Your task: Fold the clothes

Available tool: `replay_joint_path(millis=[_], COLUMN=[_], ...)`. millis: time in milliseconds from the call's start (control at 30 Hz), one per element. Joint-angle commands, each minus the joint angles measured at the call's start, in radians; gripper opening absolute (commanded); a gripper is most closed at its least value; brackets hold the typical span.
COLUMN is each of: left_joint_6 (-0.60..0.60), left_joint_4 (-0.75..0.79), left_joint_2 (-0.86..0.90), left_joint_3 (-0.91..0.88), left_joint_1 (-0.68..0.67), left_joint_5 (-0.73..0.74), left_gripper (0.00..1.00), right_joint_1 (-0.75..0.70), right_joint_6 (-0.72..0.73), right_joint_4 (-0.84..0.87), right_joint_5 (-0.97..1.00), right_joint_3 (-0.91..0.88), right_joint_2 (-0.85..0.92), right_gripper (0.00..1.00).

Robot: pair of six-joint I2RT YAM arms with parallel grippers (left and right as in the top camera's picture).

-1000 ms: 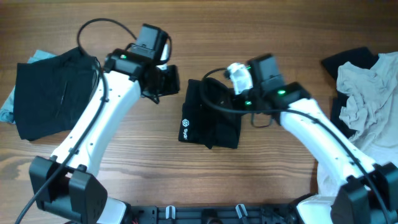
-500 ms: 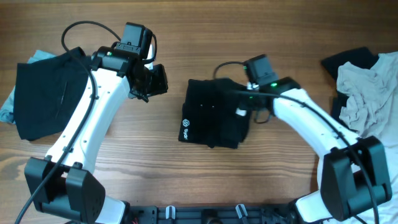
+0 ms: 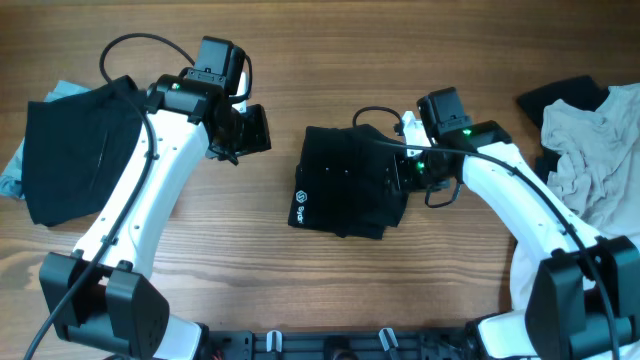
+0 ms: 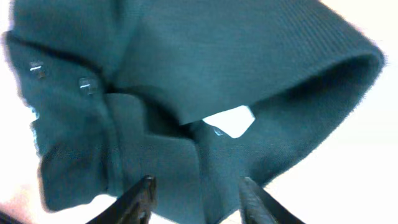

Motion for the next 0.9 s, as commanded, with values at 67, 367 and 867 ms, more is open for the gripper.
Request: replay_joint_path(millis=[67,367,867], left_joint_6=[0.016,0.016,0.016], left_joint_4=[-0.001,-0.001,0.000], left_joint_2=[-0.002,-0.002,0.000], left_joint_3=[0.008,0.008,0.002], left_joint_1=[0.004,0.004,0.004], left_joint_5=[-0.006,-0.006,0.037], left_gripper=[0.49,0.52,0.72], right_joint_1=[0.014,0.057,-0.013], right_joint_6=[-0.073,-0.197,0.236], right_joint_4=[0.023,0.003,-0.101], right_joint_5=[-0.113,-0.286,0.204], right_joint_3=[-0.063,-0.132,-0.034], right_joint_2=[0.012,0.056,-0.057], right_gripper=[0.63,0.28,0.37])
